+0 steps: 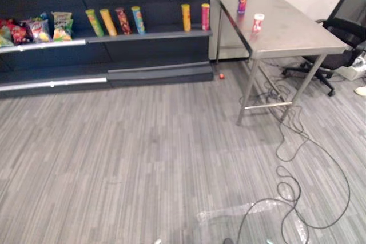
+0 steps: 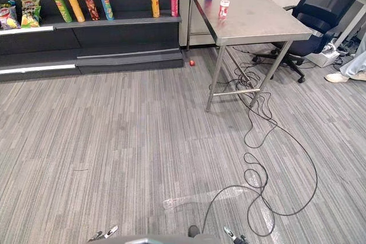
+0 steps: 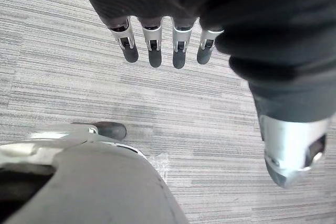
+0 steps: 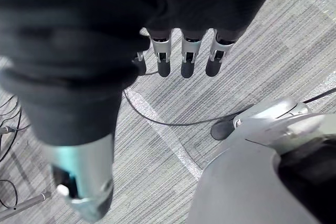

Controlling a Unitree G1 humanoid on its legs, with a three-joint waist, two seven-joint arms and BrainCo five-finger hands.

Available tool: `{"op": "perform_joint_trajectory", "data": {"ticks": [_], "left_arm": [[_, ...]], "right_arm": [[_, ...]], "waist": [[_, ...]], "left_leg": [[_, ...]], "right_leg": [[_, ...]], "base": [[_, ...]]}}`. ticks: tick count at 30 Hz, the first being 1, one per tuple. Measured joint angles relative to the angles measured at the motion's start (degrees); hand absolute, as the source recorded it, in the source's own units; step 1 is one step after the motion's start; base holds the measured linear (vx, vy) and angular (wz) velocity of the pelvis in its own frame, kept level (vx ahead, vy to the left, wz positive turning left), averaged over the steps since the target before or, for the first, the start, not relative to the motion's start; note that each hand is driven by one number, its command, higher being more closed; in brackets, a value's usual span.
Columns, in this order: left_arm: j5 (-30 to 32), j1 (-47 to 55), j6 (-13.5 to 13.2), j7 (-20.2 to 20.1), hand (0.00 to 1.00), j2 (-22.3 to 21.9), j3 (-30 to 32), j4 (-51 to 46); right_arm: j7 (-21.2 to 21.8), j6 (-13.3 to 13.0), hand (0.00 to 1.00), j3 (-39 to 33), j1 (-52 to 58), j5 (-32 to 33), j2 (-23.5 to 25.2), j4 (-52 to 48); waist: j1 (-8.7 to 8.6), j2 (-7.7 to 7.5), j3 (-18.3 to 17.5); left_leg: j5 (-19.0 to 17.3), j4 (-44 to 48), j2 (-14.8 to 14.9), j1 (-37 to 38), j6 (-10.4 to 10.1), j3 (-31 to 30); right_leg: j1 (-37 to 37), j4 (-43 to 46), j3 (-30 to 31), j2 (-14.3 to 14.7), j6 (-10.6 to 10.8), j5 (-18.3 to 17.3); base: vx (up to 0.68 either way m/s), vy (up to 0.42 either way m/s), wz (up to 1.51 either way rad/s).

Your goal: Put the gum and the chips on the shelf.

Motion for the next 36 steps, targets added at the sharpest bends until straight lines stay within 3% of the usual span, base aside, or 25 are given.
{"op": "perform_joint_trajectory", "data": {"ticks": [19,21,24,25,26,28,30,32,34,36], "left_arm": [[-0.01,-0.82,0.05,0.23,0.0,0.07,0.46,0.83],[-0.19,-1.45,0.08,0.51,0.0,0.1,0.46,0.77],[-2.39,-3.12,0.07,0.98,0.0,0.28,0.54,0.19],[-3.29,-3.38,0.03,1.11,0.0,0.28,0.63,0.11],[-4.89,-3.59,0.0,1.31,0.0,0.27,1.67,-0.31],[-6.98,-3.54,-0.24,1.25,0.0,0.15,3.23,-1.65],[-9.41,-3.38,-0.47,0.99,0.0,-1.68,7.87,-3.56],[-14.78,-2.86,-0.97,0.07,0.0,-2.46,8.96,-3.73],[-17.65,-2.38,-1.3,-0.4,0.0,-2.98,8.97,-3.84],[-18.16,-2.31,-1.93,-0.87,0.0,-3.53,9.01,-4.28]], "right_arm": [[0.21,0.0,0.0,-0.22,-0.07,0.3,0.03,-0.05],[0.09,0.0,0.0,-0.14,-1.14,1.04,-0.3,-0.23],[-0.27,-0.17,0.0,0.11,-3.68,2.46,-0.07,-1.55],[-0.44,-0.56,0.0,0.16,-3.67,2.85,0.06,-1.9],[-0.95,-1.45,0.0,0.37,-3.6,3.2,0.26,-1.88],[-1.07,-1.74,0.0,0.55,-3.64,4.05,0.81,-1.9],[-1.56,-2.13,0.0,2.22,-3.06,4.67,0.61,-2.83],[-2.26,-2.38,0.0,3.07,-2.49,5.12,0.24,-4.39],[-2.37,-2.43,0.0,3.08,-2.25,5.68,0.24,-4.74],[-2.41,-2.39,0.0,3.06,-2.33,6.1,0.25,-5.39]], "waist": [[-0.08,-0.04,0.07],[-0.06,0.23,0.28],[-0.14,-0.18,3.7],[-0.14,-0.36,4.07],[-0.06,-0.94,4.62],[0.1,-1.67,5.84],[0.19,-1.14,6.38],[0.52,-0.3,7.08],[0.55,-0.16,7.05],[1.19,-0.16,7.05]], "left_leg": [[-0.12,-0.06,0.24,-0.45,-0.21,0.42],[-0.09,0.55,0.45,-2.5,-0.2,0.65],[0.35,1.68,0.45,-4.48,-0.59,0.89],[-0.23,3.06,0.48,-5.29,-1.27,0.94],[-2.48,8.66,0.87,-7.84,-3.25,0.97],[-4.02,18.82,1.55,-11.68,-3.96,1.42],[-4.59,37.37,4.81,-19.94,-3.33,2.6],[-5.96,47.24,7.6,-24.48,-2.69,2.71],[-6.88,46.15,9.06,-25.69,-2.56,4.09],[-6.06,36.97,9.19,-27.23,-2.26,5.29]], "right_leg": [[-0.35,-0.37,-0.31,0.24,-0.21,0.34],[-3.77,2.96,-0.03,0.34,-0.77,-0.68],[-8.33,9.4,0.27,0.1,-1.31,-3.05],[-9.19,10.98,0.21,-0.05,-1.68,-4.02],[-10.01,13.45,0.03,-0.42,-1.98,-6.1],[-9.61,14.65,-0.41,-0.93,-2.83,-7.79],[-8.3,15.66,-1.53,-0.32,-3.61,-8.88],[-6.56,17.39,-1.85,0.2,-3.86,-10.82],[-5.68,17.64,-1.85,-0.61,-3.33,-11.78],[-5.2,17.69,-1.16,-3.04,-2.16,-12.93]], "base": [[-0.01,-0.018,-0.01],[-0.05,-0.027,-0.08],[-0.03,-0.03,-0.04],[-0.03,-0.065,0.11],[-0.01,-0.067,0.2],[-0.03,-0.113,0.23],[0.0,-0.097,0.16],[0.1,0.013,0.1],[0.1,0.047,0.07],[0.15,0.128,0.05]]}}
